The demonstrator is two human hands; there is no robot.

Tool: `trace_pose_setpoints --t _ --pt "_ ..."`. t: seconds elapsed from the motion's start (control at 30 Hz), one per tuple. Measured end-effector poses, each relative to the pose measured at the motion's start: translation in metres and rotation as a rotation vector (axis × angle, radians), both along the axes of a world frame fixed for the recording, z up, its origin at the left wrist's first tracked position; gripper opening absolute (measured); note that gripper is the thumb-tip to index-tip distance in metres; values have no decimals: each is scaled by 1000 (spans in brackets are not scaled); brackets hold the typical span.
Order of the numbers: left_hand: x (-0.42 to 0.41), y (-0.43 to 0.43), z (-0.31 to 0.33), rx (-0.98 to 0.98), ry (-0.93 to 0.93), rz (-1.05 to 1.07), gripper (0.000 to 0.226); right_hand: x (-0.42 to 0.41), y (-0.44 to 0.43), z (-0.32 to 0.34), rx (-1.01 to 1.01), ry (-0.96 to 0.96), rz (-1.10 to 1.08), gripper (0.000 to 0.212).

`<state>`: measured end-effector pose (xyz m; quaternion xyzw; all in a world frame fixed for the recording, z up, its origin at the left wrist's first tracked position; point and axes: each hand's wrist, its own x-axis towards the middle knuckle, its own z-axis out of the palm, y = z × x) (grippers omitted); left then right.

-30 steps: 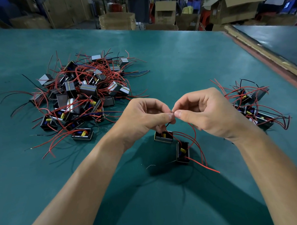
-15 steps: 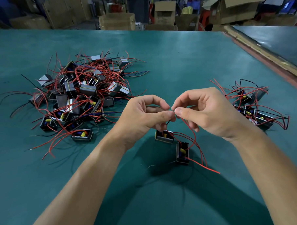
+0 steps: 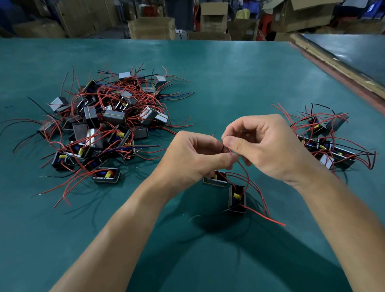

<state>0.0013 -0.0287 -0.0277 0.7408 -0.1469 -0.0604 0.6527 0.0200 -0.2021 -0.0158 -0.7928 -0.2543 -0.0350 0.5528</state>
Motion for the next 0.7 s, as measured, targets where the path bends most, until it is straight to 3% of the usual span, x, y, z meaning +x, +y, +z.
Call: trace_pose_setpoints --t 0.13,0.7 --pt "0 -3 -2 22 -29 -22 24 0 -1 2 32 -1 4 11" --pt "0 1 4 -38 69 -120 28 6 -15 1 42 19 3 10"
